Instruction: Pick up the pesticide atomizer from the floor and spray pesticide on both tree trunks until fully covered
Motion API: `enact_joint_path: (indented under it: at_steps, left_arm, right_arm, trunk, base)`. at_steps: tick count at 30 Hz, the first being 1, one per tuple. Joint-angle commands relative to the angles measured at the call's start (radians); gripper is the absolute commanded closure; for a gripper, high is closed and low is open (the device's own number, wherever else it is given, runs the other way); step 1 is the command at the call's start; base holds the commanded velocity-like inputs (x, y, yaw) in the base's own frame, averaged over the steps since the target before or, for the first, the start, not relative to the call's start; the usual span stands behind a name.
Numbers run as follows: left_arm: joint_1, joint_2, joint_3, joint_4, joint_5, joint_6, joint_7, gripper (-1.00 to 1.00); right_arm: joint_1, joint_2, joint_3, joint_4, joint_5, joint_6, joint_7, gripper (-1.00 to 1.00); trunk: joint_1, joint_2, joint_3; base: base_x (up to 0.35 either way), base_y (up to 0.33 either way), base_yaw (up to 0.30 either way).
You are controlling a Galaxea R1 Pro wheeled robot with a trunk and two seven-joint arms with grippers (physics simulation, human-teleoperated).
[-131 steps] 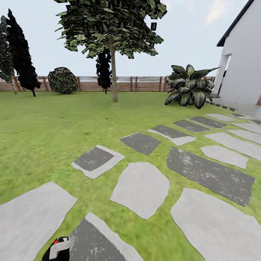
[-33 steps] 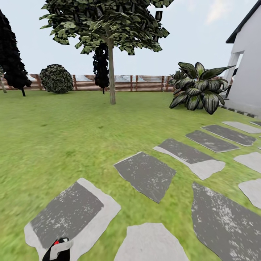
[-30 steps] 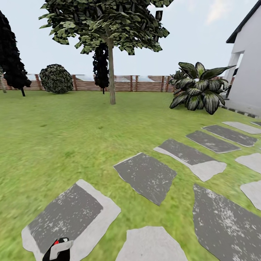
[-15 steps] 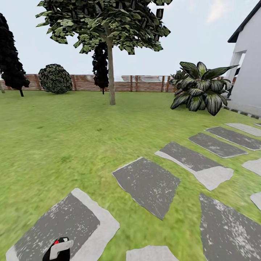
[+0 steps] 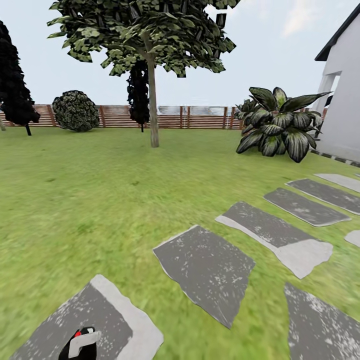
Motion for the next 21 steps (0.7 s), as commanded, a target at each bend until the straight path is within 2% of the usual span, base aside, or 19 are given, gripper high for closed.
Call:
enact_joint_path:
  at_steps: [1,21]
  left_arm:
    - [-0.001,0.0,0.001,0.001,-0.004,-0.003,0.004,1.0]
    - [-0.001,0.0,0.001,0.001,-0.004,-0.003,0.004,1.0]
  right_arm:
    - [-0.001,0.0,-0.001,0.001,-0.003,-0.003,0.002,-1.0]
    - [-0.001,0.0,-0.001,0.001,-0.003,-0.003,0.002,-1.0]
  trunk:
    - [0.0,0.0,-0.001]
    - [0.0,0.0,-0.001]
  base:
    - [0.34,0.0,0.0]
    - [0.34,0.0,0.0]
